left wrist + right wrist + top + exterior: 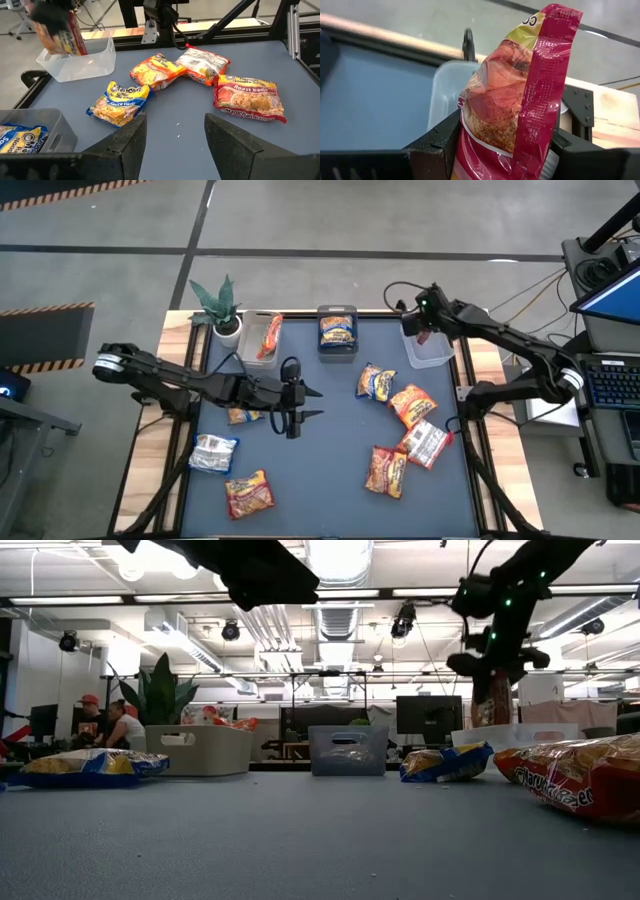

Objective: Sort Maruchan noodles
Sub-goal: Put the red noodle pack into the transparent bin

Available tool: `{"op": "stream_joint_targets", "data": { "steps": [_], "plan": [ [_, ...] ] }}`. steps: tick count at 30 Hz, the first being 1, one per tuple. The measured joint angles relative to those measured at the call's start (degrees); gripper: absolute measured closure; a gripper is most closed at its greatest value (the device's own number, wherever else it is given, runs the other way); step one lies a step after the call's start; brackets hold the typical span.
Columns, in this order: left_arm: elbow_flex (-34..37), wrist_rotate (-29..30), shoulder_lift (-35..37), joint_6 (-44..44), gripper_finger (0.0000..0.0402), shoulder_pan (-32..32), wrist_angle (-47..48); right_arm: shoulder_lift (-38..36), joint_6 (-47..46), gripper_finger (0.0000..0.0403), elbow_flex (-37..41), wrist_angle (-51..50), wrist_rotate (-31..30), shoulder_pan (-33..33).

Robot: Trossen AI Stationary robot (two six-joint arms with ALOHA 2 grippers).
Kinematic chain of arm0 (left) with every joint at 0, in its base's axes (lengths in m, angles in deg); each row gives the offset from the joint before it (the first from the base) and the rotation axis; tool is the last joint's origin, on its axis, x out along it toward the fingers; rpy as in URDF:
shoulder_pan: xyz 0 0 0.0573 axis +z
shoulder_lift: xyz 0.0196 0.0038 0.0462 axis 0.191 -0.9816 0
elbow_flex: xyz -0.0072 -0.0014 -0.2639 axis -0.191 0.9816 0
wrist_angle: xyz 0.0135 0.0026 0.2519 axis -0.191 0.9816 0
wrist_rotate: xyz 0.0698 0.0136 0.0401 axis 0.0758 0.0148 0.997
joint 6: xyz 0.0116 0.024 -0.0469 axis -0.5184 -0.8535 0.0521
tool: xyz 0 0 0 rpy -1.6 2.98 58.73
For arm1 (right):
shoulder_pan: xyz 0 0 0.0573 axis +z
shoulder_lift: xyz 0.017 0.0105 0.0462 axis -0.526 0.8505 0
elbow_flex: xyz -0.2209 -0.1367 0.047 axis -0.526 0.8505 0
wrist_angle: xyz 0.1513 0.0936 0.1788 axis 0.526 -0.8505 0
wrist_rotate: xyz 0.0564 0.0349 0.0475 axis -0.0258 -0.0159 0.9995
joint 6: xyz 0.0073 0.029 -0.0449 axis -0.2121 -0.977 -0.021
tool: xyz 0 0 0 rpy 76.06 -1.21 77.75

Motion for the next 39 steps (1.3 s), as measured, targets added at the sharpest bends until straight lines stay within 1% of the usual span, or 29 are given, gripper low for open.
{"op": "stream_joint_targets", "data": {
  "steps": [2,6,14,20,23,29,37,39],
  "plan": [
    [0.0,0.0,0.0,0.0,0.0219,0.0,0.02,1.39,0.74,0.0241,0.92,1.28,0.32,0.12],
    [0.0,0.0,0.0,-0.02,0.0219,0.04,0.02,4.28,2.99,0.0241,2.65,5.09,3.06,0.14],
    [0.0,0.0,0.0,0.42,0.0219,0.02,-0.11,7.98,4.5,0.0241,2.64,8.45,3.0,0.15],
    [0.0,0.0,0.0,0.41,0.0219,0.02,-0.26,10.41,4.92,0.024,2.64,9.17,3.0,0.15],
    [0.0,0.0,0.0,0.42,0.0219,0.02,-0.26,11.28,5.2,0.023,2.64,9.23,3.02,0.15],
    [0.0,0.02,0.0,0.42,0.0219,0.02,-0.26,11.98,5.38,0.0205,2.64,9.31,3.0,0.15],
    [0.0,0.04,0.0,0.42,0.0219,0.02,-0.26,10.65,5.6,0.0203,2.64,9.55,3.22,0.15],
    [0.0,0.04,0.0,0.44,0.0219,0.02,-0.26,10.36,6.04,0.0203,2.64,9.55,4.37,0.13]
  ]
}}
